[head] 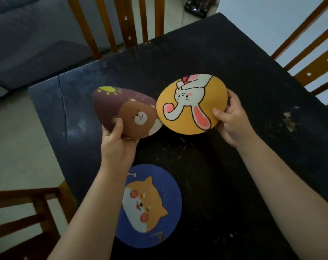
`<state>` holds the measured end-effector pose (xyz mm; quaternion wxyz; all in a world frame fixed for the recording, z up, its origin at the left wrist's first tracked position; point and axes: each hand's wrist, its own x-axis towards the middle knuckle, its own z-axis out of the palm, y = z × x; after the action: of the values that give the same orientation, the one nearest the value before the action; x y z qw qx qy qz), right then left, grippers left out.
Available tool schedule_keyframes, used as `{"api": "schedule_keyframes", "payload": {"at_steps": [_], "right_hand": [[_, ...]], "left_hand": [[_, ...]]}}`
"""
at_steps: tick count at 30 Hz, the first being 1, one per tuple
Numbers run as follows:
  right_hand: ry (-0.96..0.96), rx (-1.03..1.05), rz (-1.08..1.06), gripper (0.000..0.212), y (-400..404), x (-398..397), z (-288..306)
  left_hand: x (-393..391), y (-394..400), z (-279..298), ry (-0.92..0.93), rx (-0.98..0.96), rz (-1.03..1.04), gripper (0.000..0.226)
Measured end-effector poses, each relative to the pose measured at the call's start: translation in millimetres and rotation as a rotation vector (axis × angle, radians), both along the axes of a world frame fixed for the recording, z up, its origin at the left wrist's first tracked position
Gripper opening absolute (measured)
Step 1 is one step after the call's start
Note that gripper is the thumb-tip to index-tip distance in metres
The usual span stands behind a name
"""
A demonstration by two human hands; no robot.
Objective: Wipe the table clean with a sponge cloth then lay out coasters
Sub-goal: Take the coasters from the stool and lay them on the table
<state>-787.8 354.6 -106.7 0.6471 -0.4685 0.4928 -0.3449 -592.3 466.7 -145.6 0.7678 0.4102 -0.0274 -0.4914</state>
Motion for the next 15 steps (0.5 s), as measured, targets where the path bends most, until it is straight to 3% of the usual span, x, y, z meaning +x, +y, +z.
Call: {"api": "schedule_keyframes", "payload": {"at_steps": [9,11,13,15], "right_hand": [[0.095,-0.148,0.176,0.044,-87.7,100.5,-8.2],[0.14,-0.178,0.143,0.048,-107.0,114.0,-6.7],[0.313,-0.227,0.115,0.051,-123.3,124.2,-10.2],[0.616,-0.306,0.142,0.051,-132.0,130.4,-21.5]], "left_hand": [[85.8,-43.3,-17.6,0.126,-0.101,0.111,0.033],[96.4,-53.4,-17.9,0.143,-0.145,0.086,0.046],[103.8,-65.3,-19.2,0.137,-0.149,0.068,0.054],[107.0,-76.5,-23.2,0.138,-0.128,0.063,0.039]]}}
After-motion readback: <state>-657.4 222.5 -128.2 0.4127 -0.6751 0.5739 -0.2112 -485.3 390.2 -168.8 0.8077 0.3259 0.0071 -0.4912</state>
